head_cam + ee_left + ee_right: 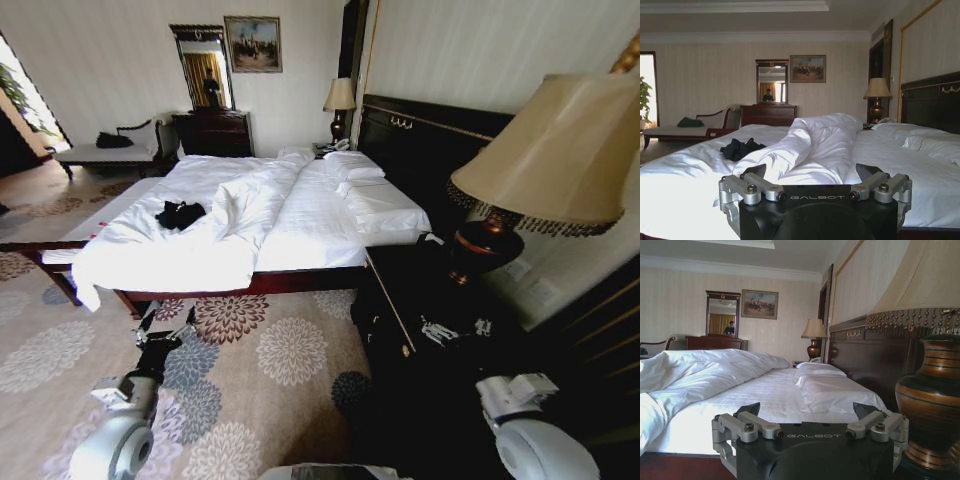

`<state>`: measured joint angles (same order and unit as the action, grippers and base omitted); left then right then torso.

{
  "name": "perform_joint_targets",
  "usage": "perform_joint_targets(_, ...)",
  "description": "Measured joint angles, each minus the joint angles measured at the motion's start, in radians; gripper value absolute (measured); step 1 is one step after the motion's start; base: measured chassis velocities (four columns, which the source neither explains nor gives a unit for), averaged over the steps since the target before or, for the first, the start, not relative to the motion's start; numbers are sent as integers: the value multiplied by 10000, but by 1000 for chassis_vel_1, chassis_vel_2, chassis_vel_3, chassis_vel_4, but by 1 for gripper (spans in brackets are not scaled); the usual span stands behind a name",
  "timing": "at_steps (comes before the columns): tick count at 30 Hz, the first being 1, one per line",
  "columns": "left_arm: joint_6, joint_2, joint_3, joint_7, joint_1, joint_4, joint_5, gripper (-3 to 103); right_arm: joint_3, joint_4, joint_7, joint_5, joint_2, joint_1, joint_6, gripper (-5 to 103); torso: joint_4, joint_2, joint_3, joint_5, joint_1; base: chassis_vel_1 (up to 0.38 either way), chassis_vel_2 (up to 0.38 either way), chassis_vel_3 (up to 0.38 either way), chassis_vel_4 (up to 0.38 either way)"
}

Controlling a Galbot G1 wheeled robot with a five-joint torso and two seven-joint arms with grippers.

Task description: Fold the clothes on the bed.

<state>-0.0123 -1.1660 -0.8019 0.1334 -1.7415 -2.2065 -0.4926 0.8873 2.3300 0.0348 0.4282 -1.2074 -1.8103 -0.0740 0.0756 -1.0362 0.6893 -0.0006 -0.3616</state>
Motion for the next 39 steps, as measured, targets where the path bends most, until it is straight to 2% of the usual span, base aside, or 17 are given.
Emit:
perform_joint_targets(21,-99,-129,17,-46,-263,-6,-17,100,-208,-45,119,-423,-197,46,52,100,0,-1,-1,1,2,-7,8,9,-8)
perform_joint_targets(27,-99,-106,47,-39,-149,92,-34,100,-219,-76,145,-458,-218,56,60,100,-4,1,2,0,-2,-122,132,119,-125)
perform_joint_targets(35,-86,-108,86,-27,-52,149,-35,100,-242,-102,148,-459,-224,79,60,100,4,0,1,0,-3,-185,171,159,-187)
perform_joint_targets(39,-70,-100,86,-11,-37,166,-35,100,-293,-139,148,-456,-226,146,60,100,-2,1,2,-1,-4,-133,179,154,-165)
